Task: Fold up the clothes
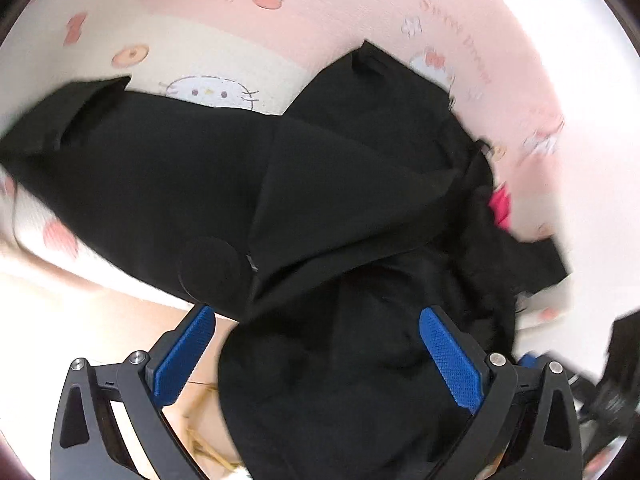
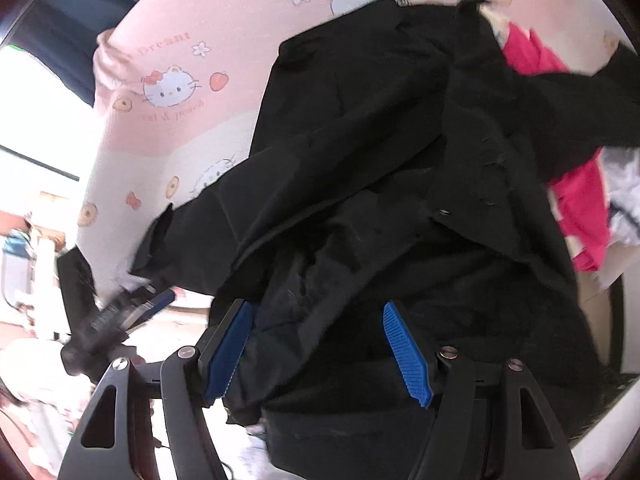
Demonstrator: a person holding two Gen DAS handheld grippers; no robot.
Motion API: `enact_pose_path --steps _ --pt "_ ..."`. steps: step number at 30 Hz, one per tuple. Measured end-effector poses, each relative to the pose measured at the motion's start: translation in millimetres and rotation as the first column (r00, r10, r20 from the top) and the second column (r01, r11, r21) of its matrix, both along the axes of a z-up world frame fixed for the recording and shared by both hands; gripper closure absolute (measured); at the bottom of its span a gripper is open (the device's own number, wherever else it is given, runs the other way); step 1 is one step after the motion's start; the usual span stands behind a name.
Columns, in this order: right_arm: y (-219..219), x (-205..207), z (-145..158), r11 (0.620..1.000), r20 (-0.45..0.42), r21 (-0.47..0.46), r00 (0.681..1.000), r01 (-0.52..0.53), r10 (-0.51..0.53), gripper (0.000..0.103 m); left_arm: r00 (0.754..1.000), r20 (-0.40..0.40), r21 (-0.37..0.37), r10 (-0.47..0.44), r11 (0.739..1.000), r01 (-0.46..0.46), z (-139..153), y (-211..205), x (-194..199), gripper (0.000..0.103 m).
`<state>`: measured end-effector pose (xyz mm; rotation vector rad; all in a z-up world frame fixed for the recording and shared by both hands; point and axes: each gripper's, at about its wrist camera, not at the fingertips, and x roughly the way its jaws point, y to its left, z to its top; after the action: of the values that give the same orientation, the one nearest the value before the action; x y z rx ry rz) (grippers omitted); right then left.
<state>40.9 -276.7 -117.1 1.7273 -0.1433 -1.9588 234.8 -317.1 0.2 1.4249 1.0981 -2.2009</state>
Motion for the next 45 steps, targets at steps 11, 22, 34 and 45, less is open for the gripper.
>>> enact_pose_path --steps 11,22,34,45 --pt "-32 -48 -45 0.993 0.204 -0.083 0.976 0.089 -0.07 0.035 0.924 0.196 -0.321 -0.327 0.869 0.376 -33 36 -31 0.0" --pt "-69 -59 -92 0.997 0.278 -0.004 0.957 -0.081 0.079 0.035 0.944 0.168 -0.274 -0.282 0.907 0.32 -57 8 -25 0.011" --pt "-116 -65 -111 0.998 0.306 -0.06 0.952 -0.009 0.027 0.035 0.942 0.181 -0.184 -0.284 0.931 0.316 -83 9 -15 0.043" --pt "-128 -58 -172 0.999 0.306 0.018 0.951 0.039 -0.042 0.054 0.978 0.104 -0.04 -0.181 0.982 0.186 -92 -22 9 0.049"
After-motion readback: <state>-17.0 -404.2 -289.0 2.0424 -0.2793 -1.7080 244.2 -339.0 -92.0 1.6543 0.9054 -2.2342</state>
